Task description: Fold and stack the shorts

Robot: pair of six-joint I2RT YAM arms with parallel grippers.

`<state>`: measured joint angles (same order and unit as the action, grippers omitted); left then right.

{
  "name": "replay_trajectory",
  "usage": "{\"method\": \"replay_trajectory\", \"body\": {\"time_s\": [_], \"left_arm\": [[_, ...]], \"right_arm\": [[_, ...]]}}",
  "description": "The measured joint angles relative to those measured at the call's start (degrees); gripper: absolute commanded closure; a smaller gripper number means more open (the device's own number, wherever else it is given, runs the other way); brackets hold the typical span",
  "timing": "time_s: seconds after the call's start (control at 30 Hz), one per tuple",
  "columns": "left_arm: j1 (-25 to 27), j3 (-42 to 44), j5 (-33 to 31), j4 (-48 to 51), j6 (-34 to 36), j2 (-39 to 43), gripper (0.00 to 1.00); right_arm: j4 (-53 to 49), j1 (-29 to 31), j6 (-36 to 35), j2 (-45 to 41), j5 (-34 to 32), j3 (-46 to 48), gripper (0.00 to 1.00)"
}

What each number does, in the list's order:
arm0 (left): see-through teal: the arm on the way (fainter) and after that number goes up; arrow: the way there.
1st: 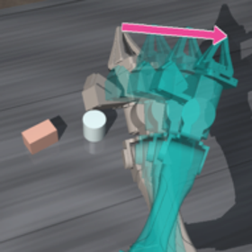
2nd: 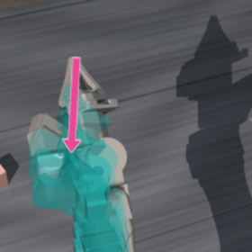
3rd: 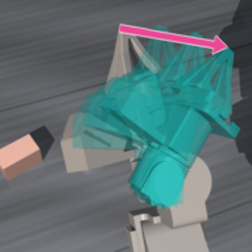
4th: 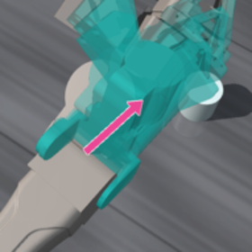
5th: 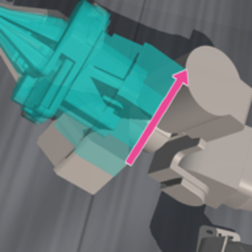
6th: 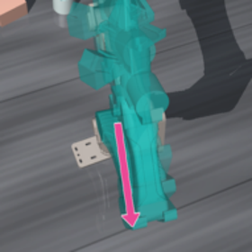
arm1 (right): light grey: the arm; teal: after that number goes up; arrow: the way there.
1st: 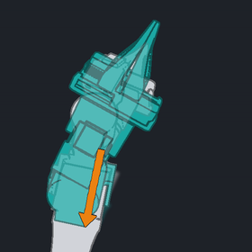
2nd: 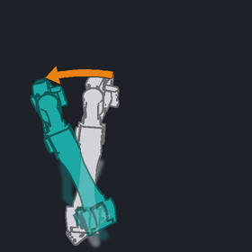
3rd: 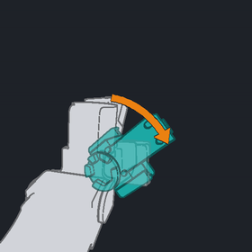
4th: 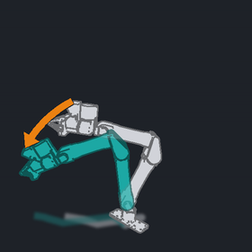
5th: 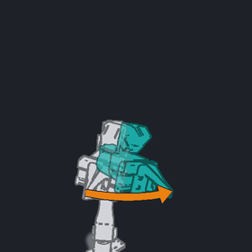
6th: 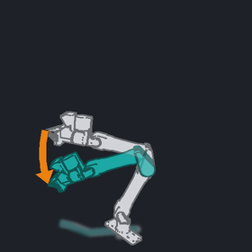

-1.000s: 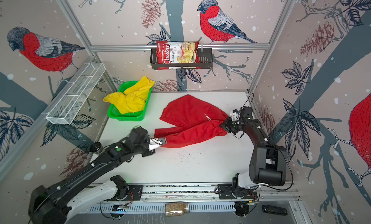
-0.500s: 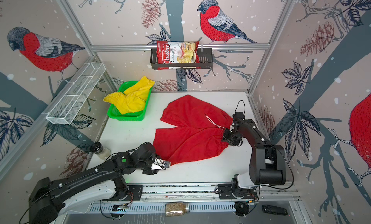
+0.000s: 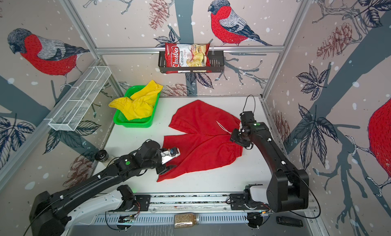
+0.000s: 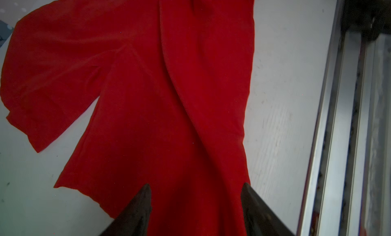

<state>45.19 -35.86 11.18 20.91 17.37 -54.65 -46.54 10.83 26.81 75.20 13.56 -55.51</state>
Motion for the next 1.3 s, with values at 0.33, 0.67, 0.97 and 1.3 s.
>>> {"method": "replay_trajectory", "body": {"time_s": [0.33,0.67,0.97,1.3], "left_arm": [[-5.3,-1.8,-2.0,-15.6,-27.1,-16.8,0.61],[-12.6,0.2,-5.9,-28.2,-42.6,-31.5,0.74],[-18.5,-6.3,-6.5,-31.8,-44.5,-41.7,0.7],[-21.1,-9.2,-5.2,-30.5,-45.9,-31.7,0.6]], "right_arm": [[15.6,1.9,4.9,5.2,6.1,13.4,0.48],[10.1,1.4,6.8,3.9,-3.3,15.1,0.44],[1.2,2.8,6.6,0.8,-10.8,10.1,0.42],[9.9,22.0,9.5,1.3,-7.2,0.3,0.44]]}}
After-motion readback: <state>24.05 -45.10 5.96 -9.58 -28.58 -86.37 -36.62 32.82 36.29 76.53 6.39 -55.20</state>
